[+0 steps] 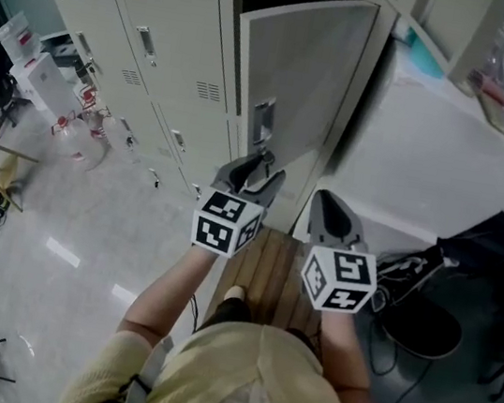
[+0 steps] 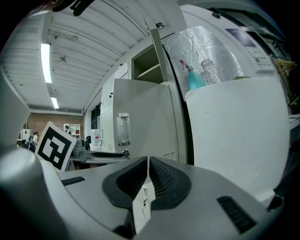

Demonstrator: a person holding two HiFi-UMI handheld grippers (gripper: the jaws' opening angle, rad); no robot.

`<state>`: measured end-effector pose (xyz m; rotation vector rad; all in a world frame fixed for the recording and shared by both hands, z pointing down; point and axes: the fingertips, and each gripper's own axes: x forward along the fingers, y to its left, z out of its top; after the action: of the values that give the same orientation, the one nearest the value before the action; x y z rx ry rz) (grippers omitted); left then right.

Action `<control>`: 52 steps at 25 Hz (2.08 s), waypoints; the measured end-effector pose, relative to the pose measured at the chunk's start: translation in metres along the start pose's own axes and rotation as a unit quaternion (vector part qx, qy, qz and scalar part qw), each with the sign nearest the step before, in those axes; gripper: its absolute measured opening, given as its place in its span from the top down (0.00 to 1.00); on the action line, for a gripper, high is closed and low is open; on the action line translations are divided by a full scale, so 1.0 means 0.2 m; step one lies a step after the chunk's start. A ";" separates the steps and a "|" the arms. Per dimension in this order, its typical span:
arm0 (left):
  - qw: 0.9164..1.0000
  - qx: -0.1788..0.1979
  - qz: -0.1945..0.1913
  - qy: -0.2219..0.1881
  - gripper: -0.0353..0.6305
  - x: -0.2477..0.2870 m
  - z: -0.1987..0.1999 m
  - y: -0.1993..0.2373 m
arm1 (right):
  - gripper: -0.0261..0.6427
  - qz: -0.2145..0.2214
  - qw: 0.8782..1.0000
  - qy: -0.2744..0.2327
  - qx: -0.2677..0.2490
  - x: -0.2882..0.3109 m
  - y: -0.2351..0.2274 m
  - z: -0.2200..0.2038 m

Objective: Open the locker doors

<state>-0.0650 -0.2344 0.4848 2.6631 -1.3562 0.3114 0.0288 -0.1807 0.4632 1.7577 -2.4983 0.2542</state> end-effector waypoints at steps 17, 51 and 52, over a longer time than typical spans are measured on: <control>0.995 0.009 -0.099 -0.028 0.65 -0.12 0.04 -0.47 | 0.97 -0.022 1.000 -0.010 0.013 -0.12 -0.11 0.02; 0.962 0.005 -0.269 -0.050 0.65 -0.16 0.09 -0.58 | 0.97 -0.110 0.993 0.006 0.034 -0.21 -0.24 -0.06; 0.960 0.006 -0.274 -0.050 0.65 -0.16 0.09 -0.58 | 0.97 -0.114 0.993 0.006 0.036 -0.23 -0.24 -0.06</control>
<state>0.0133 -0.1447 0.4559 2.9500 -0.5815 0.1175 0.0895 -0.1525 0.4731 2.0399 -2.2806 0.3398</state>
